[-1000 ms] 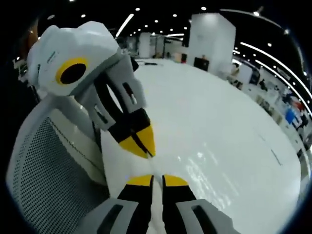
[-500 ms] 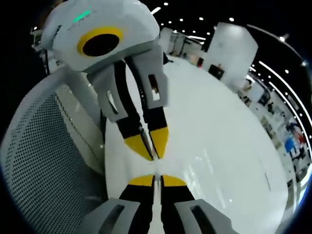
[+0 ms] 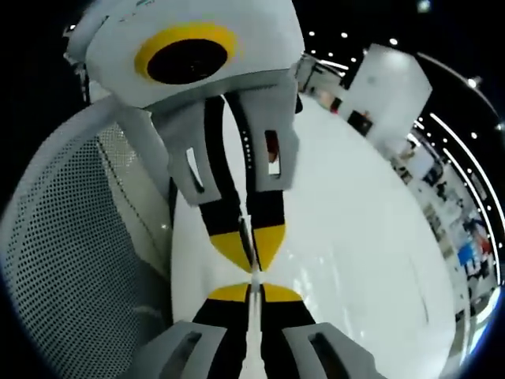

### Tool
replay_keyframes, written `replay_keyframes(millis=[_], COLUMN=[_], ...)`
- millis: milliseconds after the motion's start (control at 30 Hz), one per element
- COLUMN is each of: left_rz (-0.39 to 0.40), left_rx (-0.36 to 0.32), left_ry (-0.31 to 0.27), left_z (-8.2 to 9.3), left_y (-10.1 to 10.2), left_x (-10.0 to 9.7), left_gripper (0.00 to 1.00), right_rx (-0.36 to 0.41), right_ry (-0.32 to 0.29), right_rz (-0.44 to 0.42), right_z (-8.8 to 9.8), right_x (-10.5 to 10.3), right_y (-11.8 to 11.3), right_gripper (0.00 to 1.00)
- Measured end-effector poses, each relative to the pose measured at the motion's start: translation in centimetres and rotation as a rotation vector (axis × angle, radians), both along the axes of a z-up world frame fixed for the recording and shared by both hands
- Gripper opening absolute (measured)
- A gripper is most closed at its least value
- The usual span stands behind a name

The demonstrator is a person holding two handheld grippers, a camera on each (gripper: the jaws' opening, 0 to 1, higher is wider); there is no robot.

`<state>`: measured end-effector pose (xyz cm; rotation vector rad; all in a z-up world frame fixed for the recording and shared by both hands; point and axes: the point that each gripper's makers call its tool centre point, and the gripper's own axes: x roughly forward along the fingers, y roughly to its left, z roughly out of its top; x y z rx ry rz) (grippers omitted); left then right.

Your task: Open the resealable bag by pulling the two sides of the seal apart until the entire bag opening is separated and visibly accessible.

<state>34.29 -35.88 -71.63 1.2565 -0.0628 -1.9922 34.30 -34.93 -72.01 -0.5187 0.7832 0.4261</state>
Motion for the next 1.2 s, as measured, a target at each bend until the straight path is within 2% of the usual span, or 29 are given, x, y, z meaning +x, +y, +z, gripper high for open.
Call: replay_keyframes(millis=[333,467,567,667,833,1000,1200], left_rz=[-0.011,-0.056,-0.036,0.008,0.029,0.080,0.085], left_rx=[0.005,-0.007,-0.009,0.006,0.002,0.008,0.005], left_ry=[0.008,-0.012,0.019,0.079,0.095,0.148,0.144], left_z=[0.2,0.1,0.2,0.2,0.5,0.5,0.7], left_y=[0.2,0.5,0.5,0.7,0.7,0.8,0.9], left_x=[-0.3,-0.6,-0.7,-0.7,-0.5,0.0,0.4], left_gripper=[0.00,0.00,0.00,0.00,0.00,0.00,0.00], right_rx=[-0.016,-0.007,0.005,0.015,0.018,-0.007,-0.012], right_ry=[-0.005,-0.001,-0.007,-0.009,-0.016,-0.004,-0.001], right_rz=[0.032,0.041,0.042,0.043,0.050,0.060,0.048], right_z=[0.1,0.0,0.0,0.0,0.2,0.0,0.0], right_x=[0.0,-0.3,-0.4,-0.4,-0.3,-0.7,-1.1], right_y=[0.2,0.3,0.4,0.5,0.5,-0.1,-0.7], right_gripper=[0.00,0.00,0.00,0.00,0.00,0.00,0.00])
